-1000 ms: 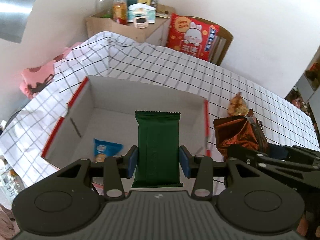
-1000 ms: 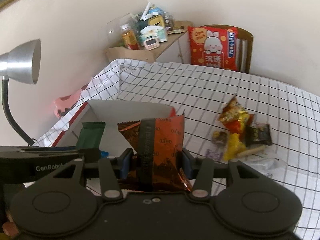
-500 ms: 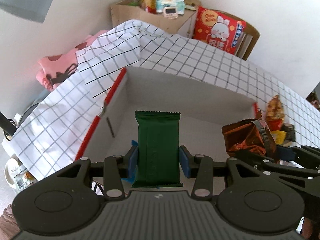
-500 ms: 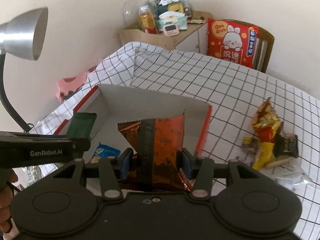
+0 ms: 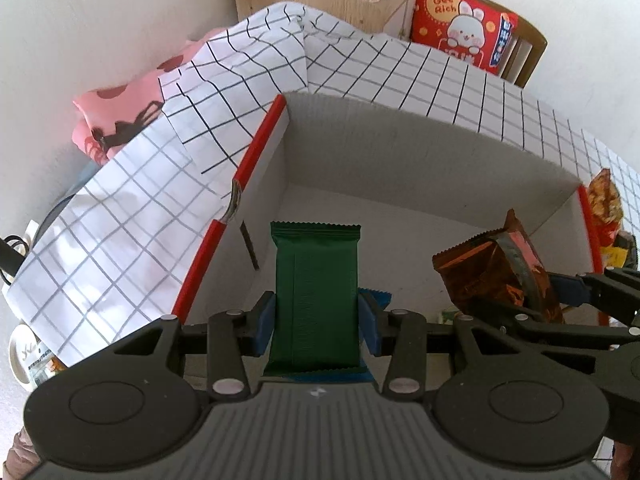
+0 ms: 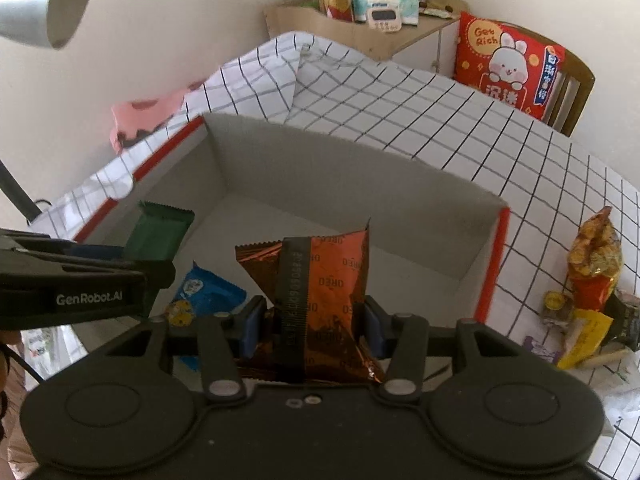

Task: Organize snacks
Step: 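Carry the green bar and orange chip bag over the red box, then lower both snacks into the box and open both grippers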

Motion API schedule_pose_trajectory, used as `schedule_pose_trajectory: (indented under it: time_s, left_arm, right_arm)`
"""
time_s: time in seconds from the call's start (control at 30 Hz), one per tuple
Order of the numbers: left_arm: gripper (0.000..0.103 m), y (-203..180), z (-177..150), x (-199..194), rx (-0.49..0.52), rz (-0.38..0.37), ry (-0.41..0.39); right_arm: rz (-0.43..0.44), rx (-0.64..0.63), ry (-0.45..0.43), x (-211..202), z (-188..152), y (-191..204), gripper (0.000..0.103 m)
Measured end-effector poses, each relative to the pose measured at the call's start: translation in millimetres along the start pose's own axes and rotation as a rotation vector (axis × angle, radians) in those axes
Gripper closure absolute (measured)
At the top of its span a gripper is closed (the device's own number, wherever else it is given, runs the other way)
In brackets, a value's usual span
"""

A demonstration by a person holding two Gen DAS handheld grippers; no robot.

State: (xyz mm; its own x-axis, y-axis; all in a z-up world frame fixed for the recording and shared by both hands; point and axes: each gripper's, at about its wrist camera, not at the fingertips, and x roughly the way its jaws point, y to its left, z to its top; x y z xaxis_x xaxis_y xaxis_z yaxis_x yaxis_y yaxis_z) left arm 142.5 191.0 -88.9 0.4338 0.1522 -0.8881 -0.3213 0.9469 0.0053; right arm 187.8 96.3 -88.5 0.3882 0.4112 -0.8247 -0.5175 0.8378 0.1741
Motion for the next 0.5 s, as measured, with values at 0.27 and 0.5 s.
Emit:
schedule_pose_trajectory:
  time_s: [0.27, 0.5]
  left_arm:
    - [0.06, -2.3, -3.8, 16.1, 0.024, 0.007, 0.035]
    - [0.06, -1.7, -6.2, 24.9, 0.022, 0.011, 0.066]
  right_arm:
    - [-0.011, -0.033, 0.045, 19.0, 0.5, 5.8, 0.053]
    - [-0.013, -0.04, 0.067, 24.5, -0.6, 10.5, 0.052]
